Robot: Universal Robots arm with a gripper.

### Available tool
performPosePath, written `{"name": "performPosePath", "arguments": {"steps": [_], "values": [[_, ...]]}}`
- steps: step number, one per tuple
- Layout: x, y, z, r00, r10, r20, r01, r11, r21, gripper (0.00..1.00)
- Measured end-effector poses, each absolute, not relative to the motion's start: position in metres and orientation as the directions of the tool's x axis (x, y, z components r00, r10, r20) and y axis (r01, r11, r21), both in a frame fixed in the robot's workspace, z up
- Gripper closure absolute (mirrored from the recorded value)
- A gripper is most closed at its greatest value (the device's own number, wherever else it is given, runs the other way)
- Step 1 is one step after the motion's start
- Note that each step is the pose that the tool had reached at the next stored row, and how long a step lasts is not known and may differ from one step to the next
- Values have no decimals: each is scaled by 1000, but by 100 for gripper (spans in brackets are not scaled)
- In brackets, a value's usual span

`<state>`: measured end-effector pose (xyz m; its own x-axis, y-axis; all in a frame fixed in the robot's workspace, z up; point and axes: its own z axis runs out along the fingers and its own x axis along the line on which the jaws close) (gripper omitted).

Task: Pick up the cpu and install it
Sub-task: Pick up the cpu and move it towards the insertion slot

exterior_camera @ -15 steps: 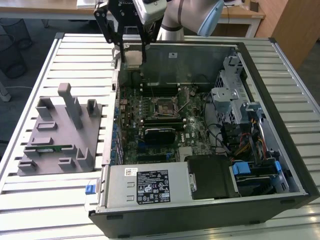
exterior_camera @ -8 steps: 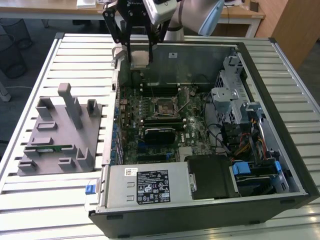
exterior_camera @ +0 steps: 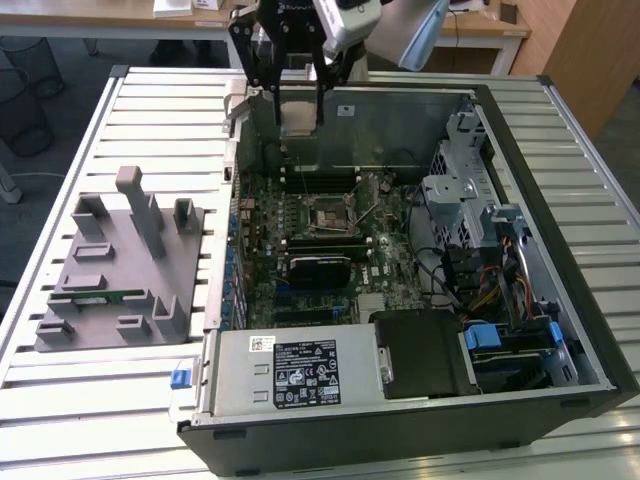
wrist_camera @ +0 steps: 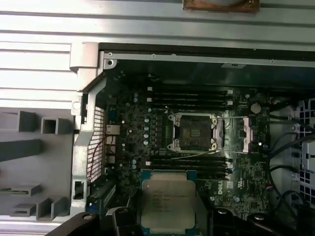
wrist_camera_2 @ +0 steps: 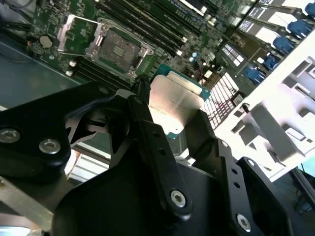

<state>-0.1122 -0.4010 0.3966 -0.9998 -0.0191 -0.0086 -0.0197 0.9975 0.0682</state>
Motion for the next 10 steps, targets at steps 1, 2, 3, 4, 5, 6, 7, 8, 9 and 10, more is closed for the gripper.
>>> {"name": "performPosePath", "arguments": {"steps": [1,2,3,4,5,6,7,8,9,10], "values": [[-110,-401,396,-1000,-19,-9,-20,997,68,47],[-107,-401,396,-1000,-19,-9,-19,997,68,47],[-104,-401,396,-1000,-19,-8,-19,997,68,47],[-100,-401,396,-1000,-19,-9,-19,997,68,47],[-97,-401,396,-1000,-19,-8,-19,997,68,47],[-93,-401,396,-1000,-19,-9,-19,997,68,47],[-89,-401,396,-1000,-19,-9,-19,997,68,47],[-84,-401,396,-1000,-19,-8,-19,997,68,47],[-80,-401,396,-1000,-19,-8,-19,997,68,47],[-76,-401,395,-1000,-19,-8,-19,997,68,47]]}}
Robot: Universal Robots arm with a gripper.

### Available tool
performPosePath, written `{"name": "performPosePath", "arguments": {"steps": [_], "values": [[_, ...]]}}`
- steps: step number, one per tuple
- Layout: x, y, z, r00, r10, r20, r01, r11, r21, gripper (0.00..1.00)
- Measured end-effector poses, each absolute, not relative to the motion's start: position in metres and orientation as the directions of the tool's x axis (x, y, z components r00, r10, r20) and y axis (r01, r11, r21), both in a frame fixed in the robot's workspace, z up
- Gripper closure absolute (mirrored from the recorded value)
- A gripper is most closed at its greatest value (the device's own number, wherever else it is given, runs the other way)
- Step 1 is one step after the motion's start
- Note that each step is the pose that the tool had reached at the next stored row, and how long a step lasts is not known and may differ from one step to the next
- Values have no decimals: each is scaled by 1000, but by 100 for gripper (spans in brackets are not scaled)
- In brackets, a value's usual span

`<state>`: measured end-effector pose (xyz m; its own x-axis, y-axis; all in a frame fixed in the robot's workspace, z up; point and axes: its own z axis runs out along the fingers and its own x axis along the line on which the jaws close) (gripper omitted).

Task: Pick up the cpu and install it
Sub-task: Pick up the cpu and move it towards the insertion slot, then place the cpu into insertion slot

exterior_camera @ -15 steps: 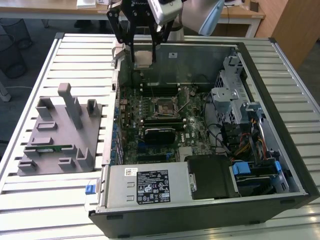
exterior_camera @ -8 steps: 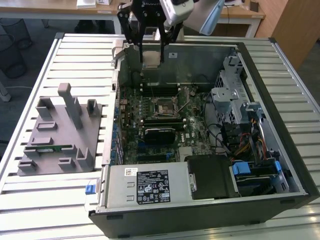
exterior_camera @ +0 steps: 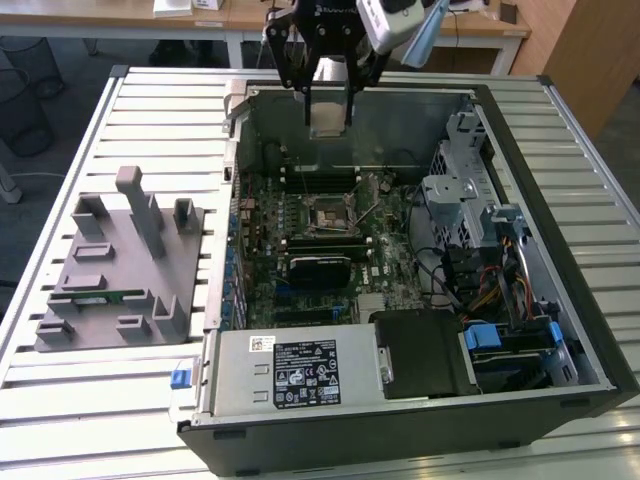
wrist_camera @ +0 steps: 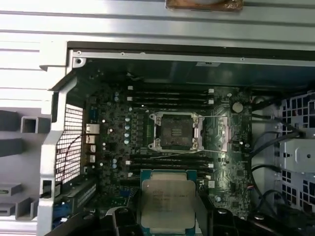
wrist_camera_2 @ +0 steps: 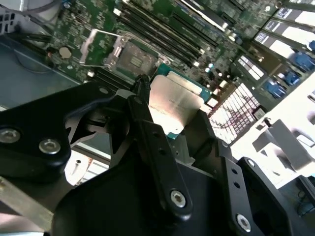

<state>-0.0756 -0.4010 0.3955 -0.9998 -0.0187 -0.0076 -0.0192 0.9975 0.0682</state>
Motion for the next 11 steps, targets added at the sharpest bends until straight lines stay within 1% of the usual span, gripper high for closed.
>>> {"name": "performPosePath", "arguments": {"steps": [4,11], "values": [[-63,-401,395,-1000,-19,-7,-19,997,68,47],[-59,-401,395,-1000,-18,-7,-18,998,68,47]]}}
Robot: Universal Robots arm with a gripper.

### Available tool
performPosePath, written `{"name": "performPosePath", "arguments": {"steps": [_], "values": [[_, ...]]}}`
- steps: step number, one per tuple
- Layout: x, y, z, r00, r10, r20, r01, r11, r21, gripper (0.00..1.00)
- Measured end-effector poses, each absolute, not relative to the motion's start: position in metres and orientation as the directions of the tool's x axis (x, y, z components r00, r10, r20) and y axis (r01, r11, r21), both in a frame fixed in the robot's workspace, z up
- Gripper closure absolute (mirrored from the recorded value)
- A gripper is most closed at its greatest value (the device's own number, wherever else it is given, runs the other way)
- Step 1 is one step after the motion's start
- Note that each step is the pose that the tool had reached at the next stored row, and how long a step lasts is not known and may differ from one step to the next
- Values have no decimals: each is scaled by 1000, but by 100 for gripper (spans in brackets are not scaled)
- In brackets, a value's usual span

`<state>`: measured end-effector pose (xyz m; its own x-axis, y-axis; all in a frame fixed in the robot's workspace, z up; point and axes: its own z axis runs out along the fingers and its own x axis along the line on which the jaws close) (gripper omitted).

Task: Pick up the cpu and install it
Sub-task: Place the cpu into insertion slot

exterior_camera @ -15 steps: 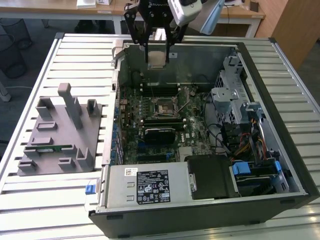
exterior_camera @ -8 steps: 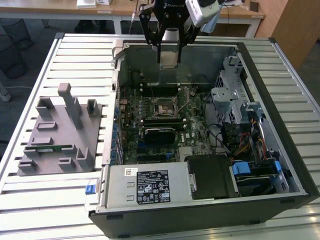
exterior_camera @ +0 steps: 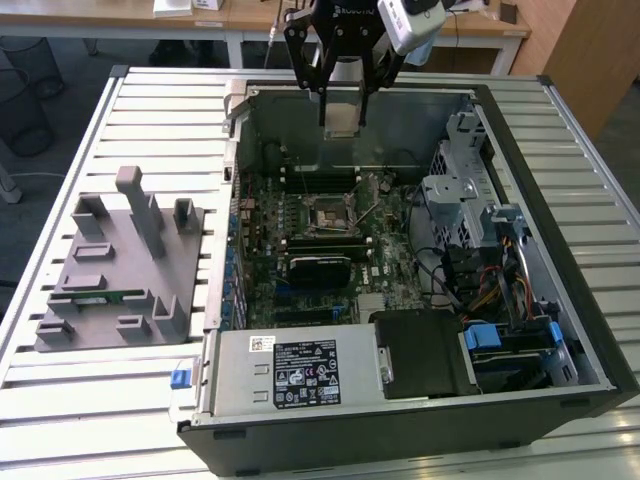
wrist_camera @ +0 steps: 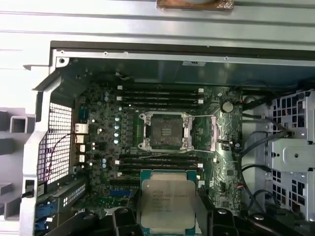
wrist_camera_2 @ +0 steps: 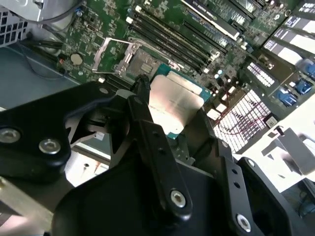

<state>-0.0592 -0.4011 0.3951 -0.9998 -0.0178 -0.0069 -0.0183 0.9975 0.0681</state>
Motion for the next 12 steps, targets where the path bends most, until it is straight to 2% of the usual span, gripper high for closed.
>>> {"name": "performPosePath", "arguments": {"steps": [12], "values": [[-59,-401,395,-998,60,-7,59,996,62,47]]}}
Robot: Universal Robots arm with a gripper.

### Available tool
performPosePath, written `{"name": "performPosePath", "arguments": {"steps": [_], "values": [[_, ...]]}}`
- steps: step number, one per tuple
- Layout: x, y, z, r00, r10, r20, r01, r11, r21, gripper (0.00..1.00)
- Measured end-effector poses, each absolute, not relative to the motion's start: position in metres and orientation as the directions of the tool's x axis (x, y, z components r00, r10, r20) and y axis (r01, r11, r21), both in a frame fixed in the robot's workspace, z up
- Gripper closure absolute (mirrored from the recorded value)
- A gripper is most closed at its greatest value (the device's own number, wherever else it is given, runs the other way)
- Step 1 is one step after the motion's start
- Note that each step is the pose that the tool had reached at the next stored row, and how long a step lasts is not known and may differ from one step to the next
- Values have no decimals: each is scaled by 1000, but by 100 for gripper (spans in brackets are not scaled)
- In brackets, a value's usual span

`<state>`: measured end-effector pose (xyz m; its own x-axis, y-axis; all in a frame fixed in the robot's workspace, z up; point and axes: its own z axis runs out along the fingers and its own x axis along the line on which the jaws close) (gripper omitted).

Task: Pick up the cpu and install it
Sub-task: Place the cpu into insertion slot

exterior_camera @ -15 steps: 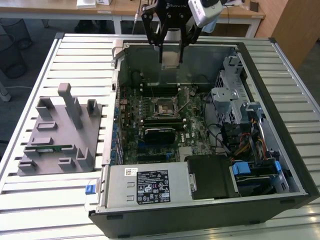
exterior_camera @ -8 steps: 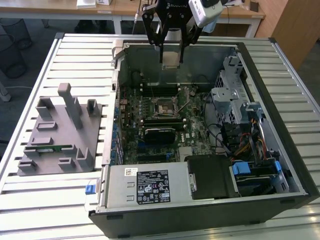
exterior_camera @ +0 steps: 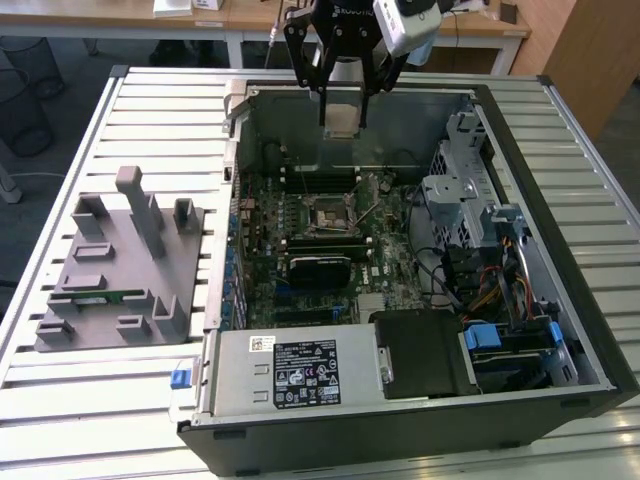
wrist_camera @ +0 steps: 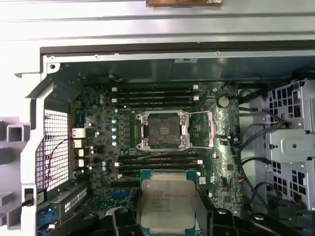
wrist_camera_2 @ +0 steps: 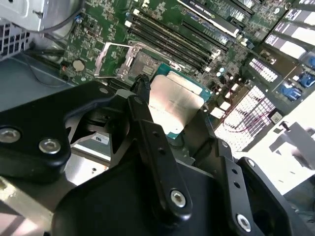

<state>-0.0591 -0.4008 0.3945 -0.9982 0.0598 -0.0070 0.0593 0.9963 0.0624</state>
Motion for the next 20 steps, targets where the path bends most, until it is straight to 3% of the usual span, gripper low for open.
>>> {"name": "performPosePath", "arguments": {"steps": [20], "values": [[-59,-401,393,-967,256,-8,255,965,58,47]]}}
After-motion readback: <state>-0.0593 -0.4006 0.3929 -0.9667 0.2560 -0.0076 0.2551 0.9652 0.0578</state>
